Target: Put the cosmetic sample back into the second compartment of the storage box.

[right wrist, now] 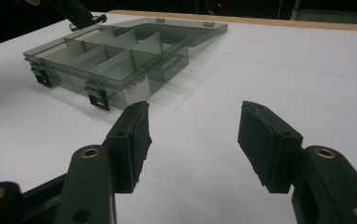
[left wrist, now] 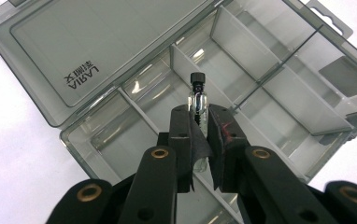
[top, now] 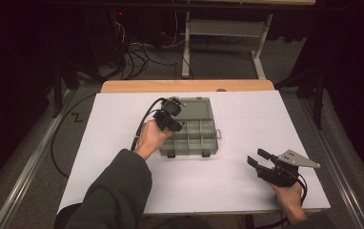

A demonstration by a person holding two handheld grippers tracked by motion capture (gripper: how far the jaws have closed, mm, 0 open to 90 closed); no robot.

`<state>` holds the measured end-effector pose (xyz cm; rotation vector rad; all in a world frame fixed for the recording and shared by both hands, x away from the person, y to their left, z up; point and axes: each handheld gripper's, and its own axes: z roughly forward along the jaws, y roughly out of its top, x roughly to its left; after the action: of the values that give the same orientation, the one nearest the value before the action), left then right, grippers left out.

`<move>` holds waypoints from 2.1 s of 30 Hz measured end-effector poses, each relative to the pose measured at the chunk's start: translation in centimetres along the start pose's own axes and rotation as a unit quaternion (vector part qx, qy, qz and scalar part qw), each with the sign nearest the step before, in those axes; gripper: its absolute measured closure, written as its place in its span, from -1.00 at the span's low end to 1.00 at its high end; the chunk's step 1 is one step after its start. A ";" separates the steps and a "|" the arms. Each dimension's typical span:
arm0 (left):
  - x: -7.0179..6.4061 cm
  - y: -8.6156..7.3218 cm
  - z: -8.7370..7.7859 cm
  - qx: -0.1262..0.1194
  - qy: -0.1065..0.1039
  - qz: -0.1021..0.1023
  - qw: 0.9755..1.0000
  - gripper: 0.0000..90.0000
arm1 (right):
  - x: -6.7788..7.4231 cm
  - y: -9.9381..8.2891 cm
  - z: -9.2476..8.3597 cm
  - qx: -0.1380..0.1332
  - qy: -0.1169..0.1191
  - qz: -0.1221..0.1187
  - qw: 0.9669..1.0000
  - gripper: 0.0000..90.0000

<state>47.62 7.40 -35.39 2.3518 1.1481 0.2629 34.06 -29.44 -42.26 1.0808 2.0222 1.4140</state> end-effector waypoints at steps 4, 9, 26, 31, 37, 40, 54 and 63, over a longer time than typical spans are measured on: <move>0.1 0.2 0.3 0.002 0.001 -0.001 1.000 0.79 | 0.0 0.0 0.0 -0.001 0.000 0.000 1.000 0.00; 0.2 0.4 0.5 0.003 0.003 -0.002 1.000 0.79 | 0.0 0.0 0.0 0.000 0.000 0.000 1.000 0.00; 0.3 0.7 1.7 0.011 0.008 -0.002 1.000 0.79 | 0.0 0.0 0.0 0.001 0.003 0.000 1.000 -0.01; 0.3 0.8 2.0 0.012 0.008 -0.004 1.000 0.79 | 0.0 0.0 0.0 0.001 0.004 0.000 1.000 -0.01; 0.3 0.8 2.3 0.015 0.005 -0.005 1.000 0.78 | 0.0 0.0 0.0 0.001 0.004 0.000 1.000 -0.01; 0.3 0.8 2.4 0.013 0.004 -0.004 1.000 0.73 | 0.0 0.0 0.0 0.001 0.005 0.000 1.000 -0.01; 0.3 0.5 1.8 0.014 0.009 -0.003 1.000 0.53 | 0.0 0.0 0.1 0.001 0.006 0.000 1.000 -0.01; 0.2 0.3 1.3 0.009 0.010 -0.003 1.000 0.41 | -0.1 0.0 0.2 0.001 0.006 0.001 1.000 -0.01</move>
<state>48.46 6.95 -36.40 2.3662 1.1707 0.2760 34.21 -29.39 -42.30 1.0786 2.0320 1.4222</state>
